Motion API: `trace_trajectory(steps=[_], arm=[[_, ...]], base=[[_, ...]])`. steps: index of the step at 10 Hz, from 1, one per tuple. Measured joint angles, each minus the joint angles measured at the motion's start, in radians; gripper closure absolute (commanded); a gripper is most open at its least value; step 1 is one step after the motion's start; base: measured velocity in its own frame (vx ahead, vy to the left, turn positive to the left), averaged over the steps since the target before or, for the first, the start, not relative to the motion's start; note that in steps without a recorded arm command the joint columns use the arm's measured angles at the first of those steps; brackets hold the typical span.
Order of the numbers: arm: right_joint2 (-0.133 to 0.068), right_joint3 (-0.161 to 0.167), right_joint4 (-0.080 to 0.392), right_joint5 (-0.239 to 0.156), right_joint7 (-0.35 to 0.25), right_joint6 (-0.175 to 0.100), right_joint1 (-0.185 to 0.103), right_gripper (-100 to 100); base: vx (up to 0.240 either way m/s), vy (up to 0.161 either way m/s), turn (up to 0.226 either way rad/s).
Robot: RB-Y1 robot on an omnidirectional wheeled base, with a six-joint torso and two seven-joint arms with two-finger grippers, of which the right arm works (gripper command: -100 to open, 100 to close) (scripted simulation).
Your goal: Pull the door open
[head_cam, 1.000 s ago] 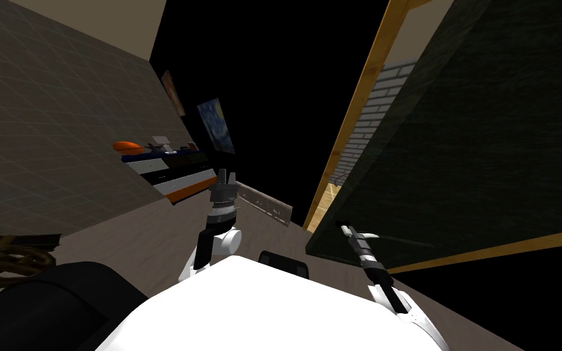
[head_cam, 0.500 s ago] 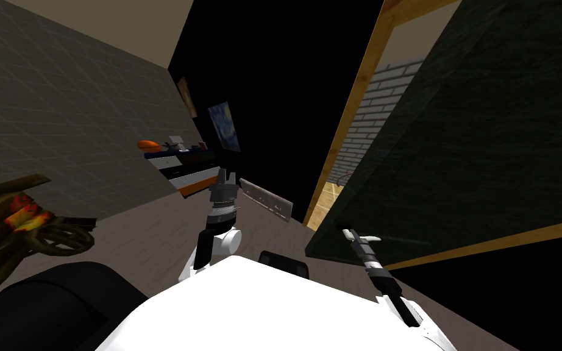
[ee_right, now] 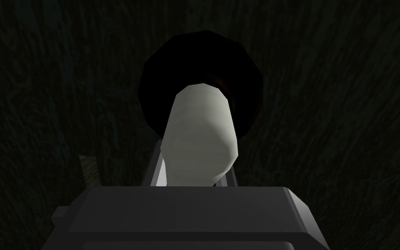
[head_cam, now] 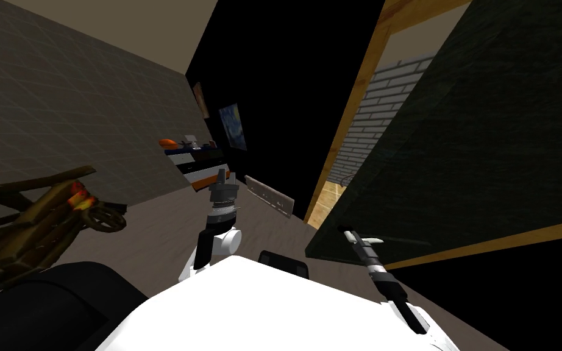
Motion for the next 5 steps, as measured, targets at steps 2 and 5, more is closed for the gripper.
trace_trajectory(steps=[2,5], arm=[[-0.008,-0.004,0.022,0.009,-0.006,-0.030,0.003,100],[-0.021,-0.012,0.054,0.026,-0.016,-0.085,0.011,100]], base=[[-0.227,-0.108,0.210],[-0.246,-0.110,0.171]])
